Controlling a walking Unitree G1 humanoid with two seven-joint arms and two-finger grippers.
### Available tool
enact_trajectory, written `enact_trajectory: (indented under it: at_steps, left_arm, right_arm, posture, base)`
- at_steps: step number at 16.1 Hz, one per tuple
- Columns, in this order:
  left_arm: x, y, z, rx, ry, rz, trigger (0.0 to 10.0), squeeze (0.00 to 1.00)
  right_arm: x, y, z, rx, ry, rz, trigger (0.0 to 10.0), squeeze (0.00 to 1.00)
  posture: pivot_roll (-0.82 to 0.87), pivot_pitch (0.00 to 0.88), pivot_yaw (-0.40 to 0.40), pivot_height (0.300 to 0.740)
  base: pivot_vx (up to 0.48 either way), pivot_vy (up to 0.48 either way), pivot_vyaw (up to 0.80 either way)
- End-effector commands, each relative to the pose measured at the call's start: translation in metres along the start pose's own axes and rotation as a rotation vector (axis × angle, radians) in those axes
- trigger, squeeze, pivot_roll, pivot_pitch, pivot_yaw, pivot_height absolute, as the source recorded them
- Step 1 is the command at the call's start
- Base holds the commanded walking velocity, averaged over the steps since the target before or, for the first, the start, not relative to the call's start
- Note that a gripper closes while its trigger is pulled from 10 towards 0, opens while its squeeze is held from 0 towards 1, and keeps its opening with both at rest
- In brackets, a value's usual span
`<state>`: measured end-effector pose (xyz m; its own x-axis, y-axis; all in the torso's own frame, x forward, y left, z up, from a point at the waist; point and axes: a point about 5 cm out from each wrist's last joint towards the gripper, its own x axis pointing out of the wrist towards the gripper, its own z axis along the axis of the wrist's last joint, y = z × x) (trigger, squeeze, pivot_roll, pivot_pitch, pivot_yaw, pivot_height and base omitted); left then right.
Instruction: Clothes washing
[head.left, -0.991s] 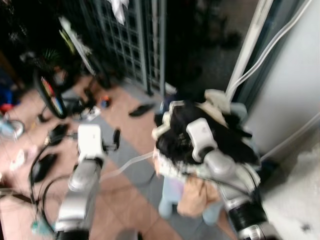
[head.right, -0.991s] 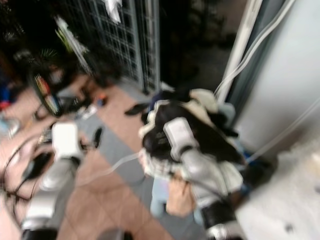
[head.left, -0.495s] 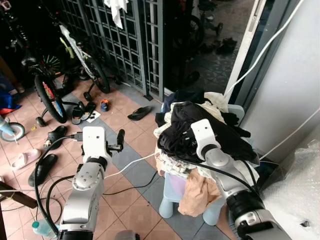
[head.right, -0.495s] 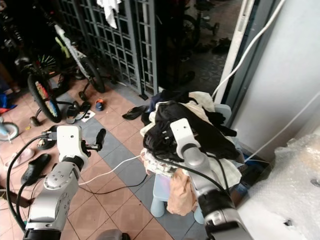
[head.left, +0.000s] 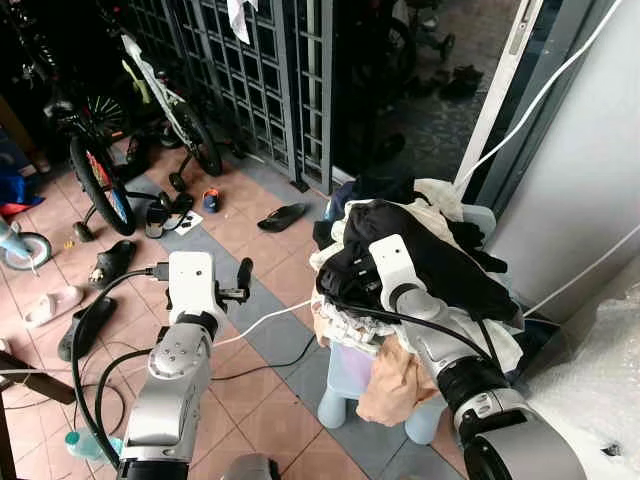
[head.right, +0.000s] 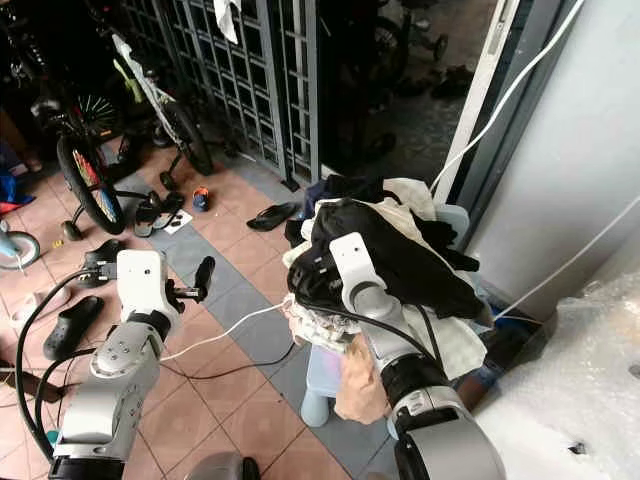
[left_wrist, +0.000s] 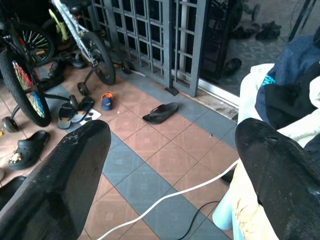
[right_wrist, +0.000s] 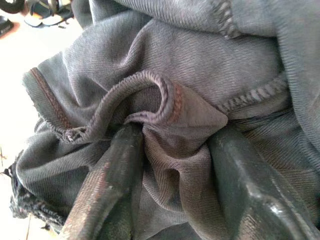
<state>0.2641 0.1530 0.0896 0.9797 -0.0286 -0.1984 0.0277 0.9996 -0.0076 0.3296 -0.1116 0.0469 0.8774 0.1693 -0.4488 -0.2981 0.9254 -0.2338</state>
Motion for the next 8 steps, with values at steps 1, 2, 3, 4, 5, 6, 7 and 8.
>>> enact_trajectory:
  at_steps: [1, 2, 3, 4, 5, 6, 7, 8]
  left_arm:
    - [-0.0017, 0.002, 0.001, 0.011, 0.002, 0.01, 10.0, 0.0]
    - [-0.0021, 0.0017, 0.0007, 0.01, 0.003, 0.01, 10.0, 0.0]
    - [-0.0025, 0.0011, 0.0003, 0.01, 0.005, 0.01, 10.0, 0.0]
    - [-0.0026, 0.0007, -0.0005, 0.007, 0.008, 0.012, 10.0, 0.0]
    - [-0.0026, 0.0006, -0.0007, 0.006, 0.009, 0.013, 10.0, 0.0]
    - [-0.0025, 0.0004, -0.0011, 0.004, 0.01, 0.014, 10.0, 0.0]
    - [-0.002, 0.0, -0.0012, 0.001, 0.009, 0.01, 10.0, 0.0]
    - [-0.0015, -0.0001, -0.0005, 0.011, 0.004, 0.012, 10.0, 0.0]
  right_arm:
    - [0.0026, 0.0022, 0.0046, -0.004, 0.002, 0.001, 0.0, 0.0]
    - [0.0031, 0.0019, 0.0038, -0.003, 0.005, 0.0, 0.0, 0.0]
    - [0.003, 0.0016, 0.0011, 0.0, 0.014, -0.002, 0.0, 0.0]
    - [0.0024, 0.0025, -0.0025, 0.006, 0.022, 0.001, 0.0, 0.0]
    - [0.0022, 0.0029, -0.0036, 0.009, 0.024, 0.004, 0.0, 0.0]
    - [0.0022, 0.0033, -0.0045, 0.011, 0.023, 0.007, 0.0, 0.0]
    - [0.0024, 0.0028, -0.0041, 0.02, 0.016, 0.008, 0.0, 0.0]
    - [0.0023, 0.0009, -0.0012, 0.063, -0.01, 0.011, 0.0, 0.0]
  posture:
    - [0.04, 0.013, 0.036, 0.74]
    - [0.04, 0.017, 0.032, 0.74]
    - [0.04, 0.016, 0.028, 0.74]
    - [0.04, 0.015, 0.024, 0.74]
    - [0.04, 0.015, 0.024, 0.74]
    - [0.04, 0.013, 0.023, 0.74]
    - [0.04, 0.011, 0.023, 0.74]
    - [0.04, 0.01, 0.023, 0.74]
  base:
    - [0.0, 0.0, 0.0]
    - [0.0, 0.0, 0.0]
    - [0.0, 0.0, 0.0]
    - [0.0, 0.0, 0.0]
    - [0.0, 0.0, 0.0]
    - [0.0, 0.0, 0.0]
    - [0.0, 0.0, 0.0]
    - [0.0, 0.0, 0.0]
